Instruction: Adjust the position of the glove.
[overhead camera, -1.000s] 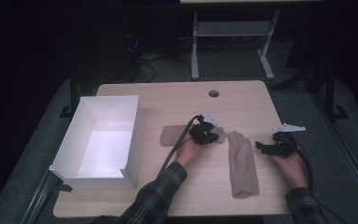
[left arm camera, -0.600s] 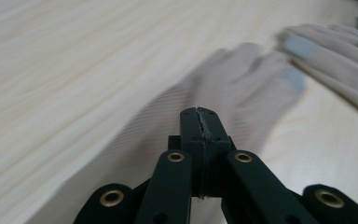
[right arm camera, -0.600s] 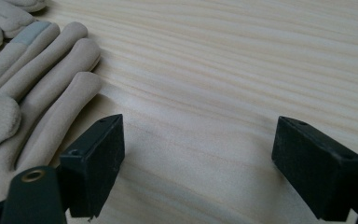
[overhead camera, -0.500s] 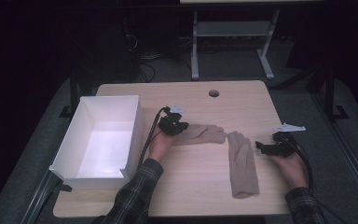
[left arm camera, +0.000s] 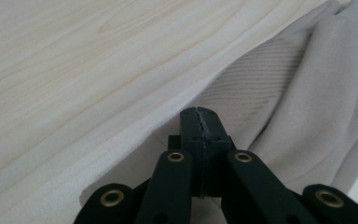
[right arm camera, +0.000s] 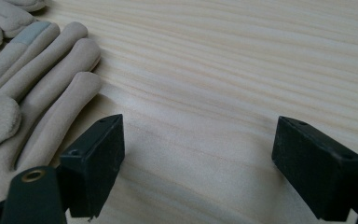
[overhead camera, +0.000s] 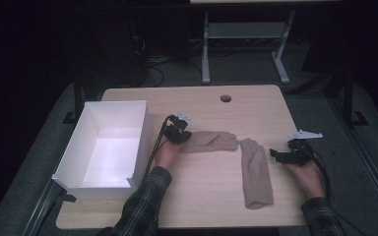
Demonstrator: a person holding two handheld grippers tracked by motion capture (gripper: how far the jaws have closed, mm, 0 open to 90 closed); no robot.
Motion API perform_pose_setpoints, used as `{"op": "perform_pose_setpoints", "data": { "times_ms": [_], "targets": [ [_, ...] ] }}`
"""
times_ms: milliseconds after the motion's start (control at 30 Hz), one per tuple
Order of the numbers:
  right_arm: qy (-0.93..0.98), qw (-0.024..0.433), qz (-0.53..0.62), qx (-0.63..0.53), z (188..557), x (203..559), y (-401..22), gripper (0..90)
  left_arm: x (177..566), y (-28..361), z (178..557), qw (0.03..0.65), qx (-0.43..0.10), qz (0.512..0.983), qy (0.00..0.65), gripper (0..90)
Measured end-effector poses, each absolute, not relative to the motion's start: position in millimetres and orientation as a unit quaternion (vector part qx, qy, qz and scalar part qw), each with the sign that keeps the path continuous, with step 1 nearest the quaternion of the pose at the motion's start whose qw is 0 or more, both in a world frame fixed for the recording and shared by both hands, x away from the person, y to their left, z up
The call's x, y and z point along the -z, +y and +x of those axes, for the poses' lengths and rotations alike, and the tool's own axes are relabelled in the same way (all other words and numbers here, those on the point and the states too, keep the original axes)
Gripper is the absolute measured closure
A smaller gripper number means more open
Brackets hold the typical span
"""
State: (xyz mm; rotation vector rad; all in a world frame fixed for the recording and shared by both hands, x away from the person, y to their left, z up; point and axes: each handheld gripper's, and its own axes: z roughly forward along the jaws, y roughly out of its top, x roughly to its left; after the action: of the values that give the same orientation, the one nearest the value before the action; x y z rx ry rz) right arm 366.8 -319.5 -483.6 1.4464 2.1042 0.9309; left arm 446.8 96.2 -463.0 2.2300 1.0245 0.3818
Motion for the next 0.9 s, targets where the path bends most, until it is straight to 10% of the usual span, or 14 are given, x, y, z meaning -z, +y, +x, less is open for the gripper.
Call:
{"op": "perform_pose_setpoints", "data": {
  "times_ms": [900],
  "targets": [
    [0.759, 0.209, 0.518, -0.334, 366, 483, -319, 16.6, 457, 102, 373, 0.314, -0.081, 0.877, 0.353, 89.6]
  ]
}}
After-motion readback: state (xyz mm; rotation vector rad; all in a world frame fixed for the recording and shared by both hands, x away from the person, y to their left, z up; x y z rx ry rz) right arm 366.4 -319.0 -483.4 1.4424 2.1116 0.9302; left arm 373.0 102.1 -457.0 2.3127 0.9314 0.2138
